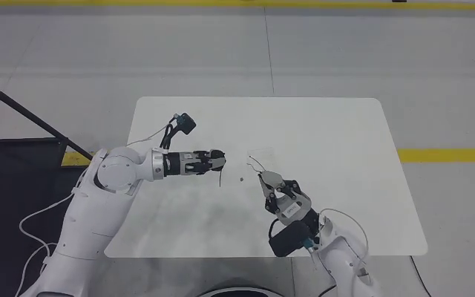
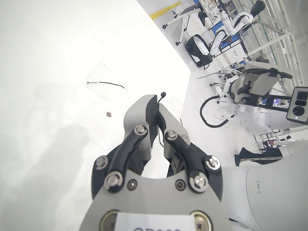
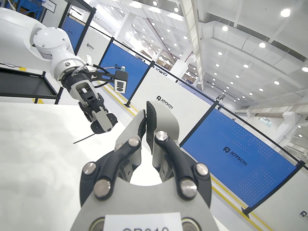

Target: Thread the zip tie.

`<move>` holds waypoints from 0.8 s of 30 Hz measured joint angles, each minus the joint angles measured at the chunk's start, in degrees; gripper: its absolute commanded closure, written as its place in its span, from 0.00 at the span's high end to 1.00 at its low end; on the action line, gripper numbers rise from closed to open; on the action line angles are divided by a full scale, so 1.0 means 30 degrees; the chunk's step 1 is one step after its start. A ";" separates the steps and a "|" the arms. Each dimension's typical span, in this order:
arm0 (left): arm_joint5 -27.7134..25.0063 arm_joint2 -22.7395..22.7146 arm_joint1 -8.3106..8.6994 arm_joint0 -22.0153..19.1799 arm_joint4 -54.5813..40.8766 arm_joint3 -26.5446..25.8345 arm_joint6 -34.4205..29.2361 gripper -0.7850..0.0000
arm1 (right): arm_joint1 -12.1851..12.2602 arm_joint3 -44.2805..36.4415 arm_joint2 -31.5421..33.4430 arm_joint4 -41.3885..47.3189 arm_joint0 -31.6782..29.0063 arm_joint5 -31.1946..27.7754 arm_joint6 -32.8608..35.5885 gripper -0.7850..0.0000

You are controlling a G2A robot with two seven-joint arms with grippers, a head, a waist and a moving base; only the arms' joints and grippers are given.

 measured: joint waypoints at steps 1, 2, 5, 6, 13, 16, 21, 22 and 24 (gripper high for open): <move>-0.0117 0.0049 0.0014 -0.0013 -0.0148 0.0030 -0.0101 0.00 | 0.0020 0.0006 -0.0105 -0.0048 0.0031 -0.0189 -0.0162 0.00; -0.0346 0.0132 0.0031 -0.0082 -0.0441 0.0119 -0.0344 0.00 | 0.0037 0.0048 -0.0282 -0.0074 0.0082 -0.0384 -0.0406 0.00; -0.0759 0.0327 0.0061 -0.0405 -0.1329 0.0580 -0.0922 0.00 | 0.0037 0.0292 -0.0784 -0.0349 0.0340 -0.0241 -0.0747 0.00; -0.0879 0.0430 0.0062 -0.0522 -0.1615 0.0707 -0.1135 0.00 | 0.0027 0.0379 -0.0961 -0.0476 0.0425 -0.0096 -0.0806 0.00; -0.1150 0.1284 0.0046 -0.1316 -0.2335 0.1348 -0.1846 0.00 | -0.0053 0.1000 -0.1914 -0.1773 0.0821 0.2104 -0.0940 0.00; -0.0832 0.1685 0.0004 -0.1575 -0.2712 0.1576 -0.1854 0.00 | -0.0050 0.1132 -0.2086 -0.2224 0.0906 0.2717 -0.1011 0.00; -0.0562 0.2264 -0.0056 -0.2085 -0.3477 0.2022 -0.2122 0.00 | -0.0040 0.1300 -0.2251 -0.3064 0.0895 0.3879 -0.0729 0.00; -0.0575 0.2336 -0.0061 -0.2156 -0.3541 0.2092 -0.2139 0.00 | -0.0041 0.1328 -0.2284 -0.3206 0.0896 0.4065 -0.0608 0.00; -0.0601 0.2478 -0.0064 -0.2290 -0.3608 0.2225 -0.2171 0.00 | -0.0050 0.1386 -0.2395 -0.3421 0.0928 0.4340 -0.0349 0.00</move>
